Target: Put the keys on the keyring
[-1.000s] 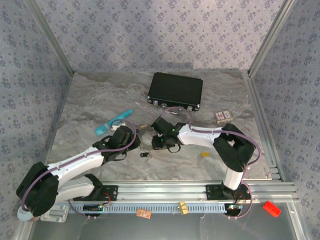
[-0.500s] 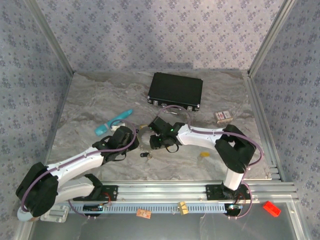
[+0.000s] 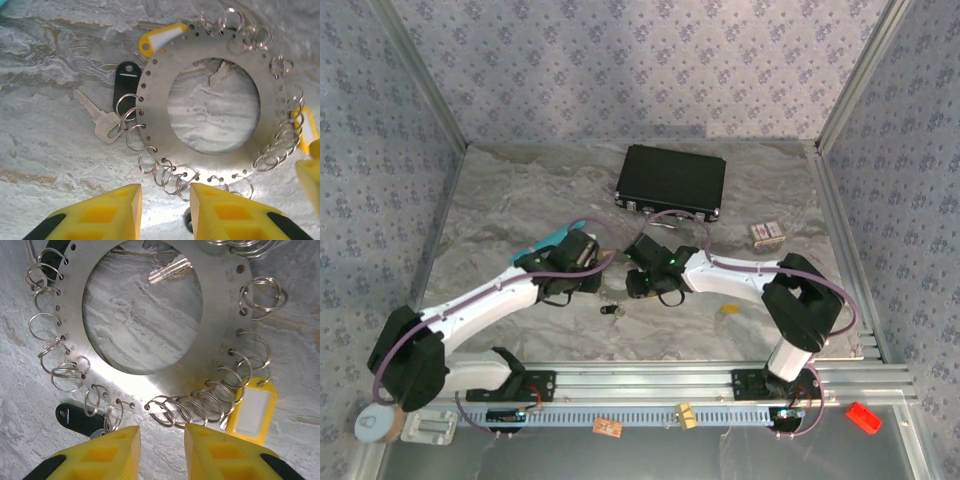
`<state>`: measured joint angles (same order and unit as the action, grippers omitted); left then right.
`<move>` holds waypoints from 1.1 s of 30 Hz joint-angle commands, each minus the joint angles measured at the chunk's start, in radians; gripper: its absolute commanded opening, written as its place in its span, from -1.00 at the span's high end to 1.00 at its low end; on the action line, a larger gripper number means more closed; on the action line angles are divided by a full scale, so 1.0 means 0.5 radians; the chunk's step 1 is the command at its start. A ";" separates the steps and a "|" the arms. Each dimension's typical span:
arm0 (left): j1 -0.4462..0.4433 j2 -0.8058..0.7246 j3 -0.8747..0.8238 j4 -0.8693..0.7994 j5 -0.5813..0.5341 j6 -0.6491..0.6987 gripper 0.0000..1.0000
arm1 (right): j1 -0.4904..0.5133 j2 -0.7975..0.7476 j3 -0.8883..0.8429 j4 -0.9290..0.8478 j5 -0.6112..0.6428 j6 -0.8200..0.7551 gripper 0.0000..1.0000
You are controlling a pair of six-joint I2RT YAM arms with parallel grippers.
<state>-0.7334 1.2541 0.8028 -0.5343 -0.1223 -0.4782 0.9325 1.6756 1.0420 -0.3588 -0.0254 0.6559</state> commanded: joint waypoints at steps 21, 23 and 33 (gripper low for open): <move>-0.056 0.769 0.562 -0.623 0.140 1.070 0.34 | -0.097 -0.292 -0.209 -0.040 0.094 -0.027 0.40; -0.057 0.805 0.575 -0.628 0.148 1.070 0.36 | -0.101 -0.303 -0.213 -0.043 0.099 -0.026 0.39; -0.054 0.906 0.609 -0.635 0.074 1.074 0.44 | -0.100 -0.319 -0.231 -0.054 0.108 -0.011 0.40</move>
<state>-0.7559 1.6749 1.0916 -0.8005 -0.0677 0.0601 0.8719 1.5574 0.9203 -0.3866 0.0055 0.6544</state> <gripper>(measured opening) 0.283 0.302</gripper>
